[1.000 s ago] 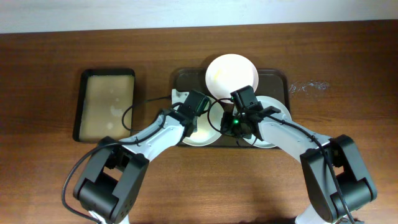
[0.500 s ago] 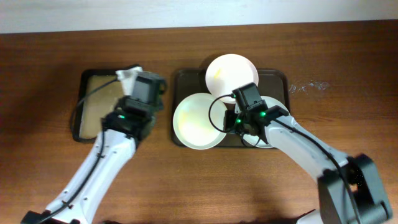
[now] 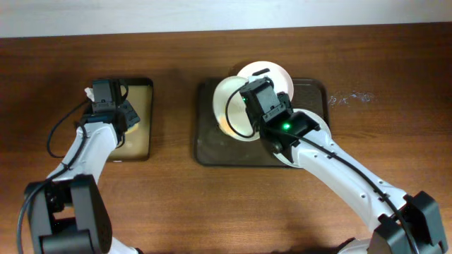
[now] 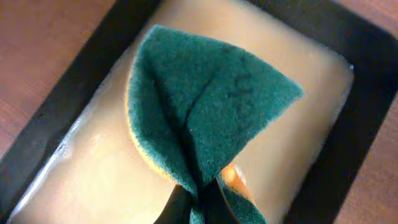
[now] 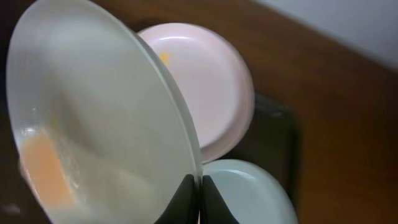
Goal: Clean dirty plates on tray and stack at the side
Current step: 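Return the sponge to the water tray with the left gripper, then lift the scrubbed white plate with the right gripper and place it right of the tray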
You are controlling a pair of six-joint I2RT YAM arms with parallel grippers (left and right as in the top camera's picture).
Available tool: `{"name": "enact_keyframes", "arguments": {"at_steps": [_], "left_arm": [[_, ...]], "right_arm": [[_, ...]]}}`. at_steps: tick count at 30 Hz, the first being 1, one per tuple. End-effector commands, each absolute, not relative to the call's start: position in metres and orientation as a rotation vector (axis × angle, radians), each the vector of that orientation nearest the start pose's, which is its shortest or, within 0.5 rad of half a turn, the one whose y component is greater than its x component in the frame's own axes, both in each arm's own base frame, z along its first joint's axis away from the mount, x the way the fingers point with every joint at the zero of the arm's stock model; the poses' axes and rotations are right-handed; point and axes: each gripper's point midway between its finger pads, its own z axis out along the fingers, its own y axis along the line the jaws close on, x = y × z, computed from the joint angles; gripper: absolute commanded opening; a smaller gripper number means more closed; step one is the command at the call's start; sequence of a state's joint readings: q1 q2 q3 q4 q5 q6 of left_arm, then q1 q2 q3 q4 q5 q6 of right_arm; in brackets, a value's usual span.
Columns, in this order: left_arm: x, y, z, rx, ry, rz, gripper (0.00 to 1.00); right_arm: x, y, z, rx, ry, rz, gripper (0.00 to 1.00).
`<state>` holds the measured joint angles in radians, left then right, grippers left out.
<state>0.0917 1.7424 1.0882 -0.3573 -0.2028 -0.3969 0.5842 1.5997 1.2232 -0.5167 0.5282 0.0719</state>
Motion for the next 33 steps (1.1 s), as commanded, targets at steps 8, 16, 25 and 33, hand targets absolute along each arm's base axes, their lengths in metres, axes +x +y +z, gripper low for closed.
{"name": "enact_keyframes", "arguments": {"at_steps": [8, 16, 25, 33], "left_arm": [[0.436, 0.067, 0.072, -0.553, 2.453, 0.024, 0.8], [0.425, 0.064, 0.16, -0.52, 2.28, -0.008, 0.99], [0.412, 0.062, 0.15, -0.532, 2.347, 0.0, 0.99], [0.408, 0.062, 0.147, -0.536, 2.368, 0.002, 0.99]], "right_arm": [[0.375, 0.196, 0.244, -0.637, 1.929, -0.79, 0.04], [0.354, 0.228, 0.288, -0.748, 1.707, -1.008, 0.04], [0.368, 0.208, 0.226, -0.519, 2.093, -0.376, 0.04], [0.401, 0.001, 0.212, 0.327, 2.363, 0.051, 0.04]]}}
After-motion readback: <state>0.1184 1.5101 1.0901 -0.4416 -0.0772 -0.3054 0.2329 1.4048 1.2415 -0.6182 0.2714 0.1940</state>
